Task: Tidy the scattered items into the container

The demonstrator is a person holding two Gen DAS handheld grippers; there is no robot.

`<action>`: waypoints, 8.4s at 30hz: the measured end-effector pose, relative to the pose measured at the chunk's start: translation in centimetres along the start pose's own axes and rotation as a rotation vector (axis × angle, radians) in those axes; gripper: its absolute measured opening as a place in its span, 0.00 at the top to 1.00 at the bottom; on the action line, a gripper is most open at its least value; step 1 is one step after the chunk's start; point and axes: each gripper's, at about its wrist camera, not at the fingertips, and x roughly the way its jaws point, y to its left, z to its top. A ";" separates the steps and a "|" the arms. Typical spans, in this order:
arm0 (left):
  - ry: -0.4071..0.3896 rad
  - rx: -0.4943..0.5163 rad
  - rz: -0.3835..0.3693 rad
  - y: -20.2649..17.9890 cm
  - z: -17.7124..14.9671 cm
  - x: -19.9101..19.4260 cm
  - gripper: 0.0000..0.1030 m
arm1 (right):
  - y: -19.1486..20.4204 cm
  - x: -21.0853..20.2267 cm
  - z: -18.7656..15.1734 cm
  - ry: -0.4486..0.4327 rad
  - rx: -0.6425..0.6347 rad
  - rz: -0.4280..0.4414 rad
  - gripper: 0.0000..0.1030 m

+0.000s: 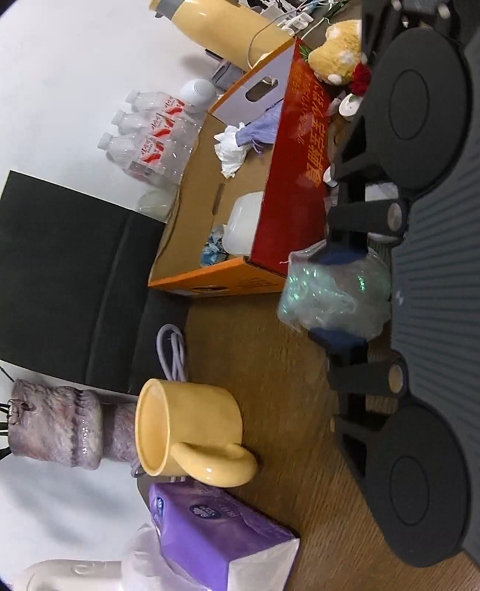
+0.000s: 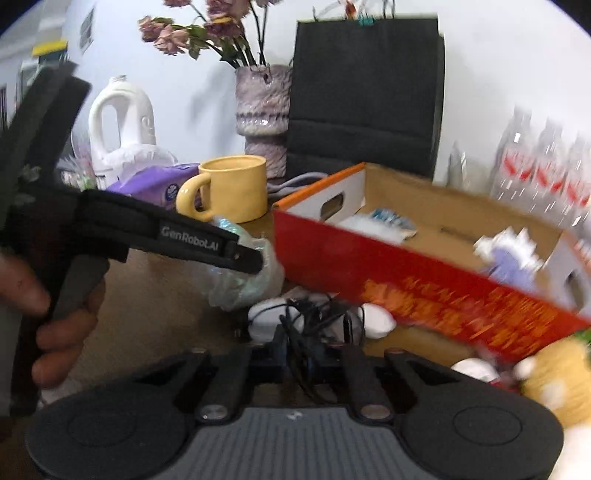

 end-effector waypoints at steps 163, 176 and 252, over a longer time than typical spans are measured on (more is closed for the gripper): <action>-0.357 0.223 0.008 -10.9 -5.4 -13.8 0.00 | -7.2 -17.7 -0.2 -0.224 0.118 -0.192 0.94; -0.224 0.155 -0.011 -13.3 7.9 -0.2 0.00 | -22.0 0.3 13.8 0.081 0.212 -0.248 0.95; -0.199 0.278 0.079 -9.8 -19.1 -21.6 0.00 | -0.1 -25.5 -13.6 -0.226 0.204 -0.295 0.09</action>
